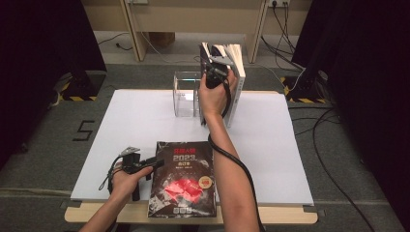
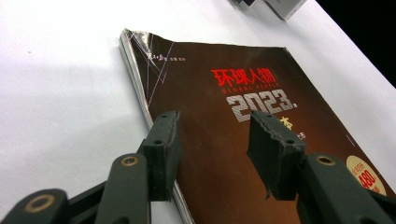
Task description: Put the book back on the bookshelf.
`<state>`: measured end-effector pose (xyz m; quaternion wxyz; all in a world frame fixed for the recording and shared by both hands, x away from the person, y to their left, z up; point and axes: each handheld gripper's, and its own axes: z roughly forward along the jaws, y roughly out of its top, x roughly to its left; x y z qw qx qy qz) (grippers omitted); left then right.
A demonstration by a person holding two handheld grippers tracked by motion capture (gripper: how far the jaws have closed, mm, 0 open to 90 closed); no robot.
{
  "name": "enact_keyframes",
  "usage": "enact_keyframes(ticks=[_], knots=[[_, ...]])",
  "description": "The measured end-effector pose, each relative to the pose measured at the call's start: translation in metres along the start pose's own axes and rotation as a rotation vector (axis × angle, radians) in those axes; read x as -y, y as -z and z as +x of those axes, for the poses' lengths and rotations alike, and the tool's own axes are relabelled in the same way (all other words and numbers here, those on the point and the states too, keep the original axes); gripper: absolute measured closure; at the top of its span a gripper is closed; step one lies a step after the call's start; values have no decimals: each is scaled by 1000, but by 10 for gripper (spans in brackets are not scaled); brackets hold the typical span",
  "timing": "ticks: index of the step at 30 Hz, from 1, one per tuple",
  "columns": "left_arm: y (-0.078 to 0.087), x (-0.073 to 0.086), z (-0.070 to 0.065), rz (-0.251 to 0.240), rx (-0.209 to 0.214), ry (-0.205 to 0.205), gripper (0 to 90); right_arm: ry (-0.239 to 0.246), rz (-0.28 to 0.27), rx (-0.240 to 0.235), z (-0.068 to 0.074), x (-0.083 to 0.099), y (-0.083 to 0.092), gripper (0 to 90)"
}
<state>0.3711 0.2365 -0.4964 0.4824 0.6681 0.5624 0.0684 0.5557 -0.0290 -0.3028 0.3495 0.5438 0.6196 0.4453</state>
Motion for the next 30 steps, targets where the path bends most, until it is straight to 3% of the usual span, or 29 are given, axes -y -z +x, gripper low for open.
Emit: enact_keyframes(ticks=[8,13,20,26,30], knots=[[0,1,0,0,4,-3,524,14,14,25,4,-1,-5,837],[-1,1,-1,5,2,-6,524,37,14,28,2,-2,-2,750],[-2,2,-2,9,4,-8,524,67,-18,24,-4,-4,19,675],[-2,3,-3,9,2,-9,524,49,-60,25,-14,-1,45,641],[-3,4,-4,10,2,-13,524,33,-60,15,-21,0,53,635]])
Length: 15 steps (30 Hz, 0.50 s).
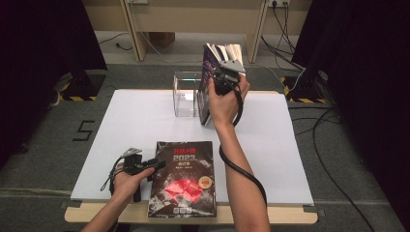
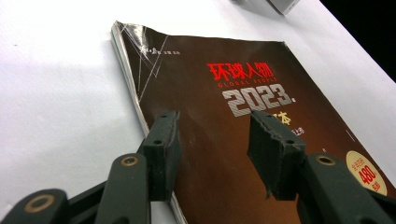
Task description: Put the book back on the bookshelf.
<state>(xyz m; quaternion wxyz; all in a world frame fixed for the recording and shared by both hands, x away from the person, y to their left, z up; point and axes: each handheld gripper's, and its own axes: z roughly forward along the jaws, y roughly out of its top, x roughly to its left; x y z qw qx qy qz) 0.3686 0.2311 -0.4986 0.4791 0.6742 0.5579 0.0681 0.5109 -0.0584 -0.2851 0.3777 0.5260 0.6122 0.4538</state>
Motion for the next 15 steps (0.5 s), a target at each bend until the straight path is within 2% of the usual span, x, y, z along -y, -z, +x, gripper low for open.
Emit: enact_keyframes(ticks=[7,8,11,15], knots=[[-1,0,0,2,1,0,524,-40,-25,-14,-14,1,16,615],[0,0,-1,1,1,1,524,-64,-21,-21,-17,1,17,612],[0,0,-1,1,0,0,524,-78,-2,-16,-24,2,14,601],[0,0,0,2,-1,0,524,-106,30,-35,-27,7,11,584]])
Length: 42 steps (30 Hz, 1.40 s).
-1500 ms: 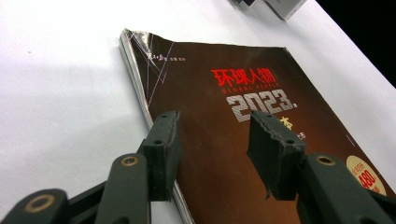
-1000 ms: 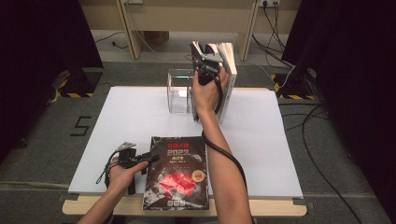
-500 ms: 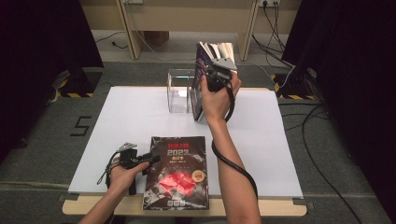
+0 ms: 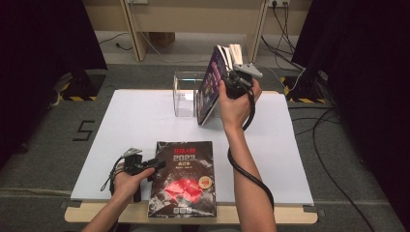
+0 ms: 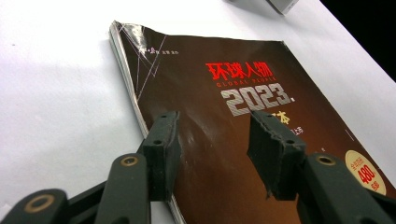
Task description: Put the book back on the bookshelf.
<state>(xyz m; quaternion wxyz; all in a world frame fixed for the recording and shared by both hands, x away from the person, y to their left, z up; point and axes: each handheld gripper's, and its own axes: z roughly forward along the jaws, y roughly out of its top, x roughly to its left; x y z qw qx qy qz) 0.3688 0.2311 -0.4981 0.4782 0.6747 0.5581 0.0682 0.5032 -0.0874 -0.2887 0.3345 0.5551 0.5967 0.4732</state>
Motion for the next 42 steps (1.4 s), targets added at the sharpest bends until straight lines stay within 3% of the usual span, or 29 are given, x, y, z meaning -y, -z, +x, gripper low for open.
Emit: enact_keyframes(ticks=[4,14,22,28,37,42], knots=[[1,0,0,-1,0,2,523,-15,21,18,-2,4,-5,579],[1,-1,1,-6,0,4,523,-40,80,11,-1,8,-24,578],[2,-3,2,-7,-2,6,523,-18,102,21,7,6,-39,613],[2,-3,2,-12,0,7,523,29,115,-8,24,-1,-49,638],[4,-4,4,-15,-1,14,524,47,157,-20,35,-4,-66,642],[3,-3,5,-13,1,16,523,32,193,-21,35,-5,-77,673]])
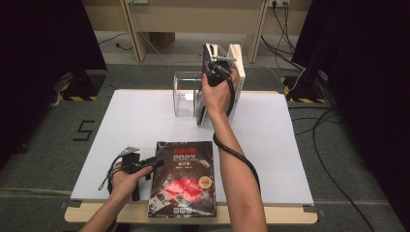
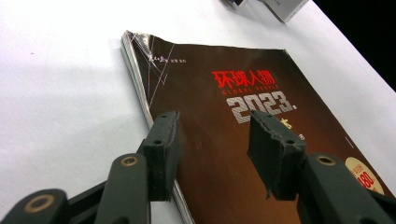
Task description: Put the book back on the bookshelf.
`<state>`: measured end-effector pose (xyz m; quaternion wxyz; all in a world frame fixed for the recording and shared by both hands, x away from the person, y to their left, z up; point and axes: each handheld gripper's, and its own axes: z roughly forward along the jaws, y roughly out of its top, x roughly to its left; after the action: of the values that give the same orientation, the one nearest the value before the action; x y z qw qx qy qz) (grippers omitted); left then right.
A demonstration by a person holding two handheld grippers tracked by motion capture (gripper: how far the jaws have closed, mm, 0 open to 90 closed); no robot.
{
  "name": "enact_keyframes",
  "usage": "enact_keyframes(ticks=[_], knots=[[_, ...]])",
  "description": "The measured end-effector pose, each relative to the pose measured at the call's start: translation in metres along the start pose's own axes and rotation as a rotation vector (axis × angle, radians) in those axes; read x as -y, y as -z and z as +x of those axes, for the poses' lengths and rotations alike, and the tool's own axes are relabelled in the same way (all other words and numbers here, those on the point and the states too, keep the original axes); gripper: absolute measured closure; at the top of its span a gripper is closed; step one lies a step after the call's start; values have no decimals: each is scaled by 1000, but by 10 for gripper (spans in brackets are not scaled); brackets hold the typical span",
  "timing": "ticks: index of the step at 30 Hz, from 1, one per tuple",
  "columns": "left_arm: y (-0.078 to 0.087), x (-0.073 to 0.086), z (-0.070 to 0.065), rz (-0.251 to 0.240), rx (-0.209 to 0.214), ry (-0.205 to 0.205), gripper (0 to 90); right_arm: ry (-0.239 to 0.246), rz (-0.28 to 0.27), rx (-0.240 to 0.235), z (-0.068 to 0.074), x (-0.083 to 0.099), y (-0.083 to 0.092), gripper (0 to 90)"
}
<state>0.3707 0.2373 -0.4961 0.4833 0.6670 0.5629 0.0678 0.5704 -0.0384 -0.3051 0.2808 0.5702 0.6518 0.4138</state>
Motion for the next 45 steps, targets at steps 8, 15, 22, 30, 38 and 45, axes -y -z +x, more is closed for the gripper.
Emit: enact_keyframes(ticks=[8,15,22,30,38,45], knots=[[-1,1,0,7,2,-2,523,-2,72,19,-5,-10,-7,761],[-1,1,1,4,7,4,524,82,-9,64,4,-19,-3,767],[-1,1,2,3,12,-1,524,43,-85,96,-4,-6,-4,766],[0,1,1,-1,10,-3,524,89,-80,99,0,8,1,729],[-1,1,0,5,7,-6,524,23,-19,32,-9,-1,11,630],[-1,2,0,7,8,-7,524,-12,8,1,-11,-14,13,615]])
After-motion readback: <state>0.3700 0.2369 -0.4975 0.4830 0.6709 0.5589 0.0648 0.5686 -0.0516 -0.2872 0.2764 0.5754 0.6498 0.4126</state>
